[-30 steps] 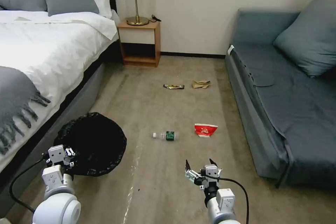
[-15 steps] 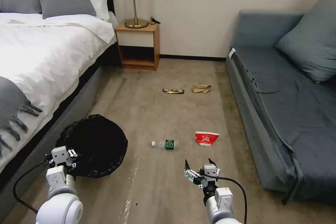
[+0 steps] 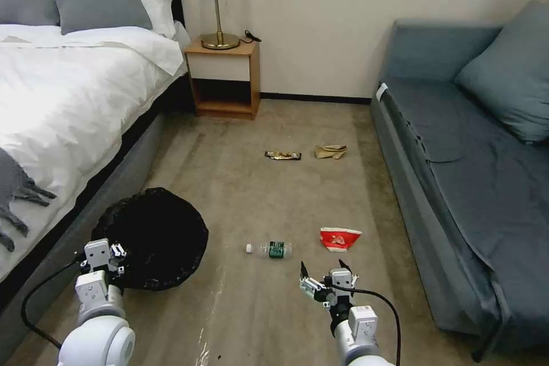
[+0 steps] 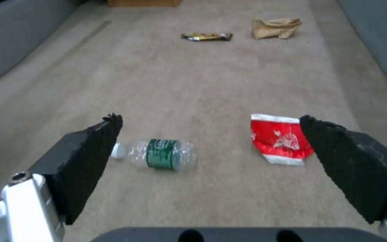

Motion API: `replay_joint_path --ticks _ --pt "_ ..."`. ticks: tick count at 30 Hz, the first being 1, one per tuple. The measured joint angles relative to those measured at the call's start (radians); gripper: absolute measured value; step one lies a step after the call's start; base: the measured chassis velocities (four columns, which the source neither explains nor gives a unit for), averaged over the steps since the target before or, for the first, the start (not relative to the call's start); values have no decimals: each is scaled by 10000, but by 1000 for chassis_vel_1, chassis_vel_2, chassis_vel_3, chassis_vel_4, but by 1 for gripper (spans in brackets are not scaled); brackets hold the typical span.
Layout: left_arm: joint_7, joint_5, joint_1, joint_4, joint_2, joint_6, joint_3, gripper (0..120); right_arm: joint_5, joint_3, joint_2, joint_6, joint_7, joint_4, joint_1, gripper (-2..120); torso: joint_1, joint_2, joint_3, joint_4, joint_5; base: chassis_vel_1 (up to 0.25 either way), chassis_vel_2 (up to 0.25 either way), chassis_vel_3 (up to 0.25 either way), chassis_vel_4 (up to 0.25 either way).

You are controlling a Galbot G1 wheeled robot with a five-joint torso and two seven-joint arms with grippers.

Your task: Pick up the trash bin, then pick up the garbage on the floor and place it into the trash bin.

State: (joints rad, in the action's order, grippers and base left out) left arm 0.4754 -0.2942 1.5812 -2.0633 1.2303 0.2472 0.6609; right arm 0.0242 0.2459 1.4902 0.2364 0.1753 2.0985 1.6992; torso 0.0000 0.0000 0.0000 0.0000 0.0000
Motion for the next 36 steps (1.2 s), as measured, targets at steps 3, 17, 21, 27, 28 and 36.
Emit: replay_joint_path --ticks 3,17,21,27,28,36 --pt "-1 151 40 -9 16 -28 -69 4 -29 4 -13 -25 0 62 62 100 1 0 0 0 -1 -107 101 102 -109" --pt "-18 193 118 -98 32 -68 -28 4 -47 -25 -87 -81 23 91 155 100 0 0 0 0 0 -100 103 95 -95" --pt "-23 191 116 -104 73 -68 -26 4 -42 -47 -92 -82 28 63 125 100 0 0 0 0 0 -83 111 93 -97" --pt "-24 198 176 -141 130 -84 -20 4 -60 -70 -110 -106 37 52 149 100 1 0 0 0 0 -99 105 91 -97" --pt "-23 200 179 -142 135 -86 -20 4 -67 -70 -115 -115 37 49 152 100 0 0 0 0 -1 -100 95 104 -82" --pt "-109 284 160 -121 218 -136 -55 4 -76 -99 -145 -224 57 -45 144 100 0 0 -1 0 0 -90 107 92 -97"
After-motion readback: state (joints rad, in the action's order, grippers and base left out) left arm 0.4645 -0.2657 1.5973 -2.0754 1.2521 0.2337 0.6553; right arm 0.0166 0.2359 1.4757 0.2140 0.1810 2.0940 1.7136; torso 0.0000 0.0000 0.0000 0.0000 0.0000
